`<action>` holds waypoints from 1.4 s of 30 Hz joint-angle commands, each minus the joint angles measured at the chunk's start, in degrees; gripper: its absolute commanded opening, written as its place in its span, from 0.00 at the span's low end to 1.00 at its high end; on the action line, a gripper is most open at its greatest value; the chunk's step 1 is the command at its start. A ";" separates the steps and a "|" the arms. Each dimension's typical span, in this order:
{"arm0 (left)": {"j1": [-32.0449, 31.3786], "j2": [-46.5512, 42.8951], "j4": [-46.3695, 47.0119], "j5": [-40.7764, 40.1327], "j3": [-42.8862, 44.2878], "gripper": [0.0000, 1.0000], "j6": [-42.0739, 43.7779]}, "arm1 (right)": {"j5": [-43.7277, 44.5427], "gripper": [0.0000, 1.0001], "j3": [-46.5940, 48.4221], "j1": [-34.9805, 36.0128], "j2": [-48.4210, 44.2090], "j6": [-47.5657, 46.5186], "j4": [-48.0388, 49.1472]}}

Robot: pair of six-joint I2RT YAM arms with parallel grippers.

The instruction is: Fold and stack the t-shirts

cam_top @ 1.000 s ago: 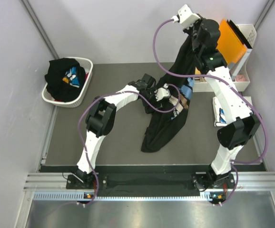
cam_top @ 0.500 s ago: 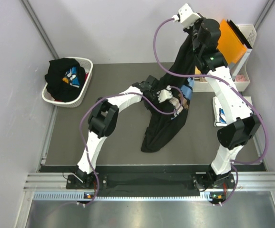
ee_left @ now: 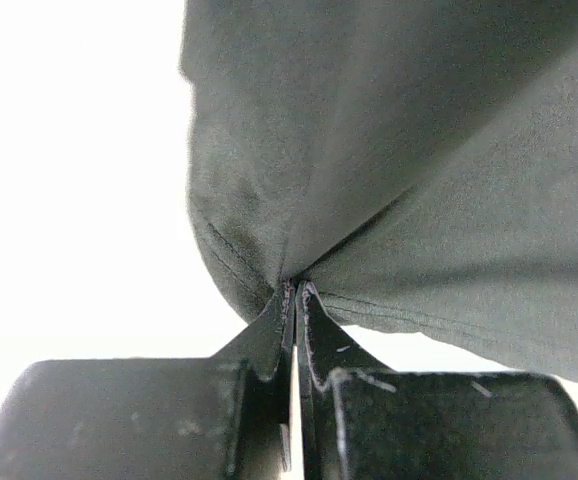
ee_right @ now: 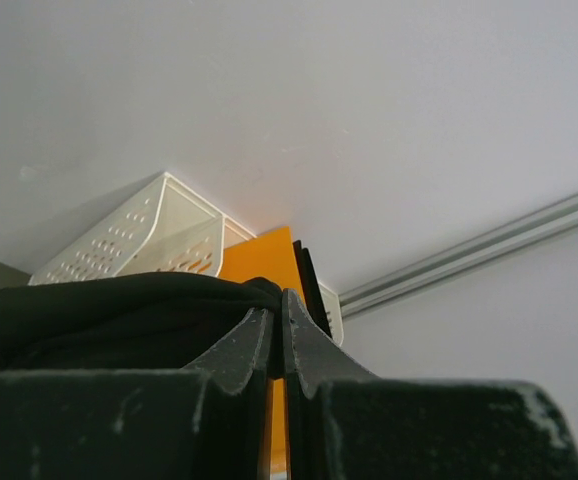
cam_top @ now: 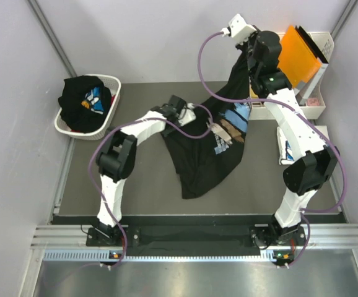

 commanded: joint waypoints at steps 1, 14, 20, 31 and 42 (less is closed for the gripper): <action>5.94 -10.60 4.09 -11.87 -3.12 0.00 -1.73 | 0.26 0.00 -1.21 0.27 -3.09 1.68 3.06; 15.45 -15.44 8.84 -20.24 -7.43 0.00 5.65 | -7.20 0.00 -5.96 3.52 0.50 5.45 -0.10; 16.06 -15.09 13.76 -23.23 -9.36 0.00 9.08 | -9.14 0.00 -4.38 5.28 7.18 5.20 6.90; 18.96 -13.95 18.60 -29.02 -10.16 0.00 11.36 | -5.81 0.00 4.21 8.18 16.94 2.39 20.72; 20.63 -12.80 21.68 -31.23 -12.80 0.49 12.78 | -1.94 1.00 6.62 8.44 20.47 0.98 22.22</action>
